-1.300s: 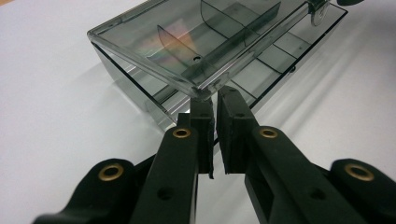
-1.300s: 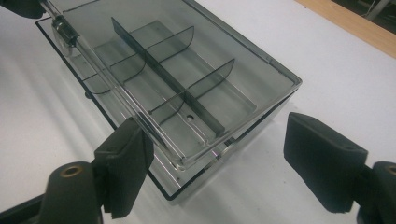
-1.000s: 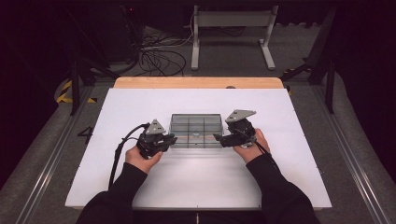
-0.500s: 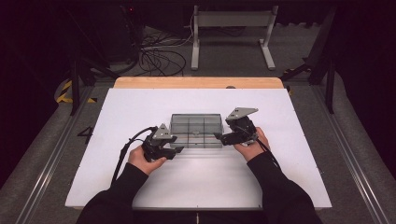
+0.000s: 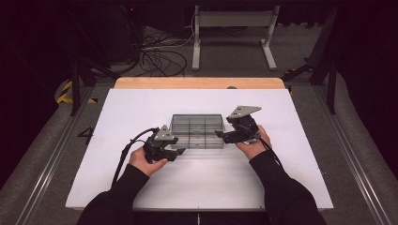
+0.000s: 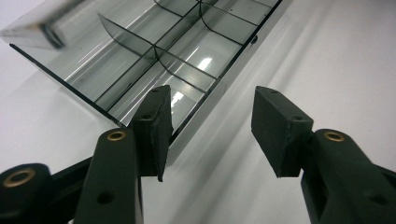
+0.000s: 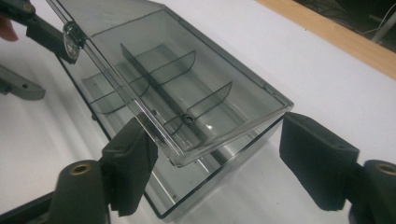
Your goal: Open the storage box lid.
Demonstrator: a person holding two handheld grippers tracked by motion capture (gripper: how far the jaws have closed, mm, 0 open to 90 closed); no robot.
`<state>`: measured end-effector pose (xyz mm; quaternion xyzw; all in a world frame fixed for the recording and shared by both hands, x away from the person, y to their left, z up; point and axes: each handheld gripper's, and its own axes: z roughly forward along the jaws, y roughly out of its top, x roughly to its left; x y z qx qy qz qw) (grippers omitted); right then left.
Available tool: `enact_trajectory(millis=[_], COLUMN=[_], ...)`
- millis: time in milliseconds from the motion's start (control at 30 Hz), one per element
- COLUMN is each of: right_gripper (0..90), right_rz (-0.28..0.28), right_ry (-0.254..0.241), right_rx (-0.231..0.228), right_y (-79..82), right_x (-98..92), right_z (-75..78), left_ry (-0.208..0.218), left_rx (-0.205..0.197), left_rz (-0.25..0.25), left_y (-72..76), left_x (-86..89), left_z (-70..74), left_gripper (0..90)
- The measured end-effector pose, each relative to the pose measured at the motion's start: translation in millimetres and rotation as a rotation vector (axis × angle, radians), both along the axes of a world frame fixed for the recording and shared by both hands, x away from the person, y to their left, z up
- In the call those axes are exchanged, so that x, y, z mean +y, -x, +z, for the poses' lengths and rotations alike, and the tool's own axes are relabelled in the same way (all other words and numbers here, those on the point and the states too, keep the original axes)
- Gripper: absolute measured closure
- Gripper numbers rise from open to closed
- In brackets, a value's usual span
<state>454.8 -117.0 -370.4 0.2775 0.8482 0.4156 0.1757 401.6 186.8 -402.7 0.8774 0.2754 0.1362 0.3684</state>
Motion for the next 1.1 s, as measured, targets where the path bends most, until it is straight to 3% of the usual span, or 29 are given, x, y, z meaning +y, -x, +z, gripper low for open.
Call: enact_trajectory(millis=[400, 1100], right_gripper=[35.3, 43.9], right_rz=[0.003, -0.014], right_ry=[0.018, -0.036], right_rx=[-0.029, -0.02], right_y=[-12.4, -38.7], right_x=[4.5, 10.2], right_z=[15.7, 30.4], left_ry=[0.008, 0.012], left_rx=[0.005, 0.008], left_rz=[-0.003, -0.009], left_y=[-0.6, -0.3], left_x=[1.1, 1.3], left_z=[-0.3, -0.1], left_gripper=[48.7, 46.1])
